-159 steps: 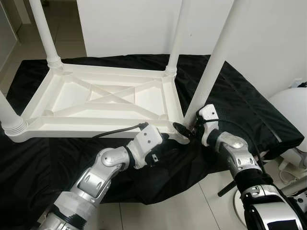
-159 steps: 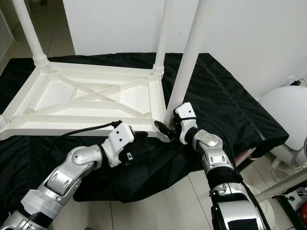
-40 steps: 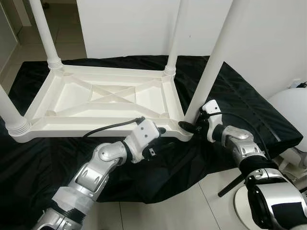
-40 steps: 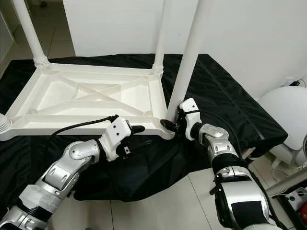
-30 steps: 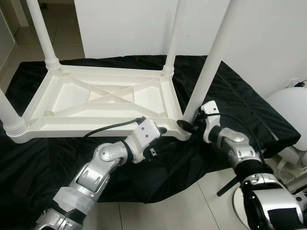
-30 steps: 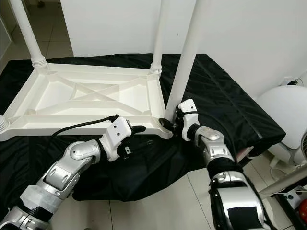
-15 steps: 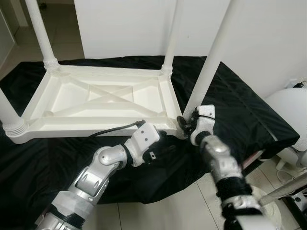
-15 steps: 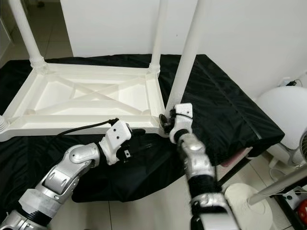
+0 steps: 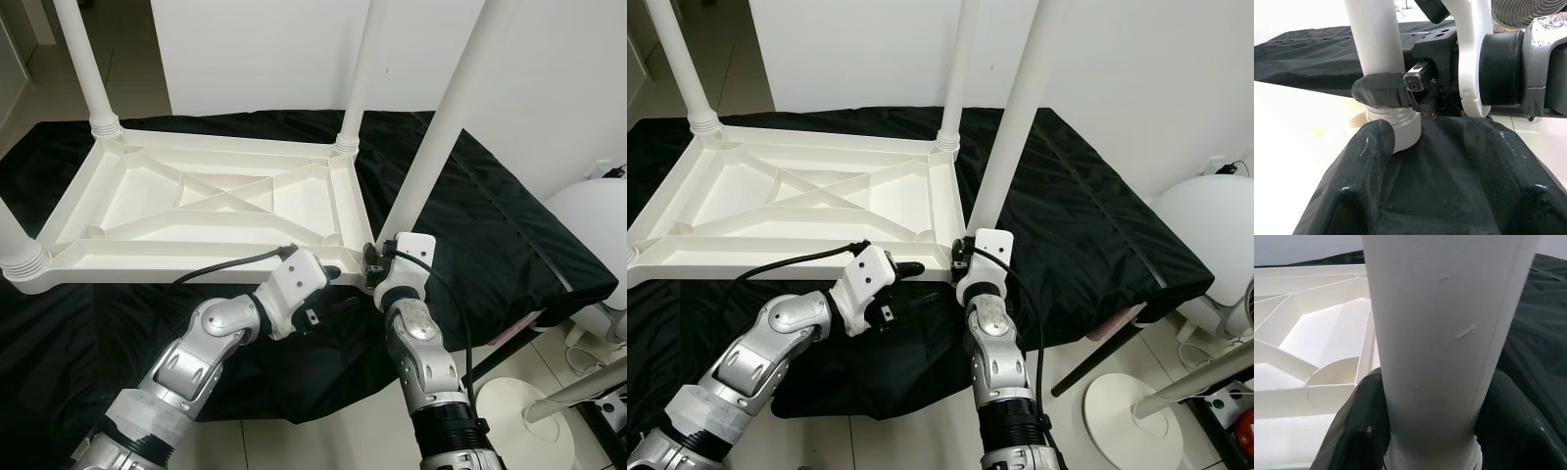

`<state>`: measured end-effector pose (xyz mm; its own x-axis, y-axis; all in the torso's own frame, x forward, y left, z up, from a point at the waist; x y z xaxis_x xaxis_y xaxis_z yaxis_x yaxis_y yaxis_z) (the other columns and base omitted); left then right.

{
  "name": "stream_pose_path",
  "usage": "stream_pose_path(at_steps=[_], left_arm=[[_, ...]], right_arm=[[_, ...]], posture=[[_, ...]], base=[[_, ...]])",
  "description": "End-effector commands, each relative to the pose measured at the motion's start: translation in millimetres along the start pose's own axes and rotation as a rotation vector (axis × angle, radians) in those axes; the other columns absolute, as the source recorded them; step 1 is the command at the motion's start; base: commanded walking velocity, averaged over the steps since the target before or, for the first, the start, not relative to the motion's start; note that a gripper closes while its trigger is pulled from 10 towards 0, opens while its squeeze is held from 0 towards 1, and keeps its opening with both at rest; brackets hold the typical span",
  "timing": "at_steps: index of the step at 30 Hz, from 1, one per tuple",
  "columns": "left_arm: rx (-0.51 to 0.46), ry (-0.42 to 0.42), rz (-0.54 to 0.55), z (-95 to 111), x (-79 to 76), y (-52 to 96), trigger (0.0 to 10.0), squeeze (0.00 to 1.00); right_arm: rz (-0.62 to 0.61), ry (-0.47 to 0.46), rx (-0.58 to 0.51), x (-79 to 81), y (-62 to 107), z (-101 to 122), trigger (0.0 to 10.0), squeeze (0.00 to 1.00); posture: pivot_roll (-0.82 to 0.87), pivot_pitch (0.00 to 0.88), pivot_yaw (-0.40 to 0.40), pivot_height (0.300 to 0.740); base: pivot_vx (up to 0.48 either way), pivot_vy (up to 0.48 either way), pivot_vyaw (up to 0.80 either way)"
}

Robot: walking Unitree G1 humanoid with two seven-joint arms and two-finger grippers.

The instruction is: Building children table

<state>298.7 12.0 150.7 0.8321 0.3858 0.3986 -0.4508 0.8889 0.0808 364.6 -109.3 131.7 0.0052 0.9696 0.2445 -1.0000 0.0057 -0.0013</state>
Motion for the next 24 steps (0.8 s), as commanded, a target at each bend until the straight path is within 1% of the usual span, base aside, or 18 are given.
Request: stream_pose_path(at_steps=[1,2,3,4,6,7,10,16,17,20,21,23,24], left_arm=[[-0.002,0.005,-0.06,0.4,-10.0,-1.8,10.0,0.0],[-0.002,0.005,-0.06,0.4,-10.0,-1.8,10.0,0.0],[-0.003,0.006,-0.059,0.6,-10.3,-2.1,10.0,0.0],[-0.003,0.006,-0.059,0.6,-10.3,-2.1,10.0,0.0],[-0.003,0.008,-0.055,0.2,-10.9,-1.5,10.0,0.0],[-0.003,0.008,-0.055,0.2,-10.9,-1.5,10.0,0.0],[-0.001,0.008,-0.052,-0.3,-10.6,-1.1,10.0,0.0],[-0.001,0.006,-0.05,0.0,-9.2,-1.1,10.0,0.0],[-0.002,0.004,-0.05,0.4,-8.3,-0.9,10.0,0.0],[-0.002,0.001,-0.05,0.4,-7.6,-0.5,10.0,0.0],[0.001,-0.002,-0.049,0.0,-6.6,0.5,10.0,0.0],[0.002,-0.002,-0.048,-0.2,-6.2,0.9,10.0,0.0],[0.003,-0.003,-0.048,-0.4,-6.0,1.4,10.0,0.0]], right_arm=[[-0.013,-0.011,0.021,-6.0,2.8,-4.9,10.0,0.06],[-0.013,-0.011,0.021,-6.0,2.8,-4.9,10.0,0.06],[-0.021,-0.013,0.015,-8.2,3.7,-2.9,10.0,1.0],[-0.021,-0.013,0.015,-8.2,3.7,-2.9,10.0,1.0],[-0.038,-0.013,-0.015,-18.6,5.8,5.3,10.0,1.0],[-0.038,-0.013,-0.015,-18.6,5.8,5.3,10.0,1.0],[-0.05,-0.004,-0.038,-25.3,7.8,10.8,10.0,1.0],[-0.045,0.003,-0.051,-27.7,10.3,14.8,10.0,1.0],[-0.025,0.004,-0.059,-26.4,11.0,16.3,10.0,0.0],[0.005,0.0,-0.064,-24.9,12.2,17.7,10.0,0.0],[0.049,-0.006,-0.068,-24.3,14.5,19.9,10.0,0.0],[0.063,-0.01,-0.068,-25.1,15.5,20.8,10.0,0.0],[0.101,-0.015,-0.055,-23.8,16.5,20.3,10.0,0.0]], posture=[[-0.03,0.019,-0.082,0.74],[-0.03,0.019,-0.082,0.74],[-0.03,0.018,-0.083,0.74],[-0.03,0.018,-0.083,0.74],[-0.03,0.017,-0.085,0.74],[-0.03,0.017,-0.085,0.74],[-0.03,0.012,-0.086,0.74],[-0.03,0.005,-0.083,0.74],[-0.03,0.002,-0.082,0.74],[-0.03,0.0,-0.079,0.74],[-0.03,0.0,-0.073,0.74],[-0.03,0.0,-0.073,0.74],[-0.03,0.0,-0.072,0.74]], base=[[0.0,0.0,0.0],[0.0,0.0,0.0],[0.0,0.0,0.0],[0.0,0.0,0.0],[0.0,0.0,0.0],[0.0,0.0,0.0],[0.0,0.0,0.0],[0.0,0.0,0.0],[0.0,0.0,0.0],[0.0,0.0,0.0],[0.0,0.0,0.0],[0.0,0.0,0.0],[0.0,0.0,0.0]])
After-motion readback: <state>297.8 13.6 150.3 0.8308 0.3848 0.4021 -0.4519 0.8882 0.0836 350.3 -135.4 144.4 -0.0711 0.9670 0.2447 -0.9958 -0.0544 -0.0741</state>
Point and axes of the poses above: a point about 5 cm out from each wrist's last joint towards the gripper, its own y axis pointing back from the gripper into the wrist, its own z axis along the axis of the wrist's last joint, x = y × z, the point moved 5 cm from there along -y, pointing out of the wrist towards the gripper, and after that the axes turned 8 degrees about -y, right-handed, at the moved point
